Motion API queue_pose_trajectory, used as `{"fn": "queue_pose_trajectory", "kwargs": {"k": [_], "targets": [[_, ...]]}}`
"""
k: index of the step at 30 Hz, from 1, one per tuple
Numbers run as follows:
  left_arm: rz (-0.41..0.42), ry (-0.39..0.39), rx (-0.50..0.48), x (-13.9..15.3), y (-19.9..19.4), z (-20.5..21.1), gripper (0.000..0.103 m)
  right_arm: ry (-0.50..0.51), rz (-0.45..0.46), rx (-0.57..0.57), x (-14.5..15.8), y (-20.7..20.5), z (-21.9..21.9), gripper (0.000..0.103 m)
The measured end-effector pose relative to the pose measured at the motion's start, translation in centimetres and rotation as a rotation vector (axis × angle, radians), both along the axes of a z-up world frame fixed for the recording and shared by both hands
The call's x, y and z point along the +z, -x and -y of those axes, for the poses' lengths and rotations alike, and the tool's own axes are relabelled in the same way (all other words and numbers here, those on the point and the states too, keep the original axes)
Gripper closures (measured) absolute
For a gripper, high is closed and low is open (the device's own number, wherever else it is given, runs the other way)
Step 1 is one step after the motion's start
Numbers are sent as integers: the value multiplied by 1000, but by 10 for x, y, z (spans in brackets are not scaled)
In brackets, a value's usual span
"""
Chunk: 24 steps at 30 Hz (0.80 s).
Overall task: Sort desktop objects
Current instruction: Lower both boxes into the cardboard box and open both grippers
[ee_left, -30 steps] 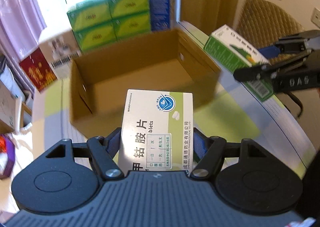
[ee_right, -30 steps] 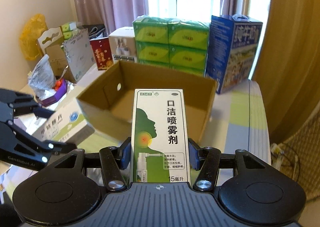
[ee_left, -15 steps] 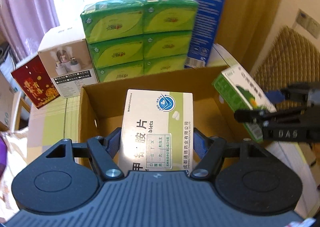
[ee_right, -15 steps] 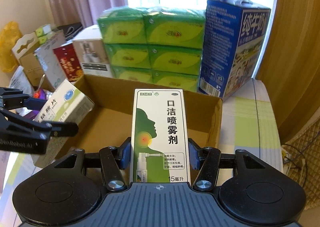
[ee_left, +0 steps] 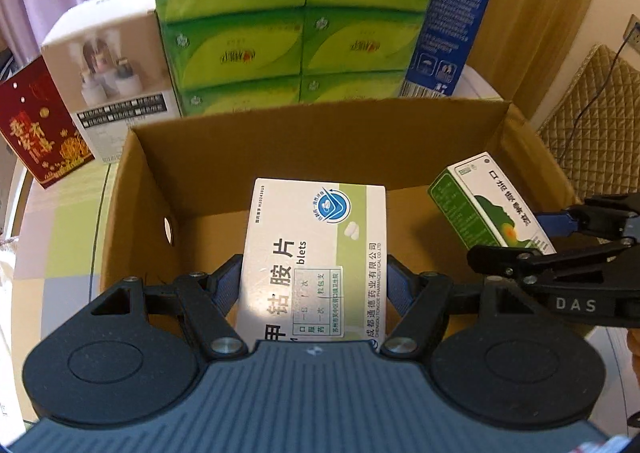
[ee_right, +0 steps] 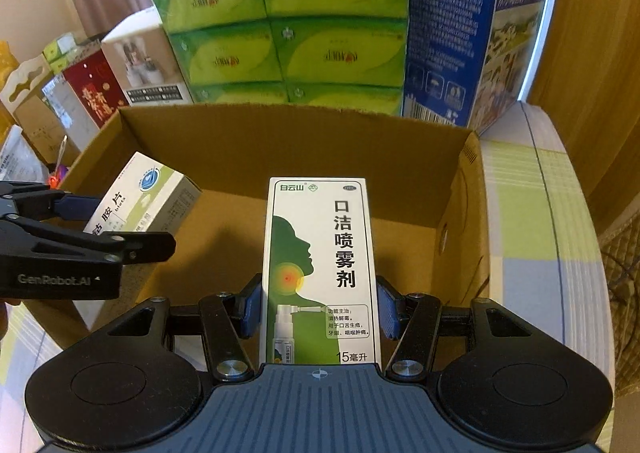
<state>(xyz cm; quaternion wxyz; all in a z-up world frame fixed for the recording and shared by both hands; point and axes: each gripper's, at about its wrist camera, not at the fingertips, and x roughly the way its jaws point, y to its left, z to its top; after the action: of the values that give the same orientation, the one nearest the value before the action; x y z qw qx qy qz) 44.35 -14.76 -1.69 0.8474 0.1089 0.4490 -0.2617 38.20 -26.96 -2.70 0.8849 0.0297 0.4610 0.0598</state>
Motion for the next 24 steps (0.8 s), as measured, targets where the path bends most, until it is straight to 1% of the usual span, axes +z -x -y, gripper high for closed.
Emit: {"fn": "queue_pose_trajectory", "kwargs": {"k": [1,2,3,5,9,13,15,19,21,24], "targets": [[-3,3,7,-2,-1,-1,33,2,3,3,-1,0,-1,50],[-7,7,17,-3,-3,-2,22,3,5,6,-2,-1,-1,50],[-1,16,28,-3,-3,-3,19,-3,2,5,-2,-2,-1,50],[17,26,26,1,-2,-6,19,-26,12,1,-3,-3,-1,50],[46,45,30,15,2,-16,19,-41,45,10,2,-1,-3,50],[71,53,38,29,12,-29,19,-46,86,-22,14,9,-1,49],[80,59,44,36,20,-35,19,-40,107,-20,24,18,-1,48],[100,78,49,54,45,-48,19,-19,153,-9,47,42,-4,42],[108,76,43,62,62,-53,19,-17,159,-5,56,56,-5,39],[119,69,27,74,89,-59,19,-8,163,7,66,79,-12,37]]}}
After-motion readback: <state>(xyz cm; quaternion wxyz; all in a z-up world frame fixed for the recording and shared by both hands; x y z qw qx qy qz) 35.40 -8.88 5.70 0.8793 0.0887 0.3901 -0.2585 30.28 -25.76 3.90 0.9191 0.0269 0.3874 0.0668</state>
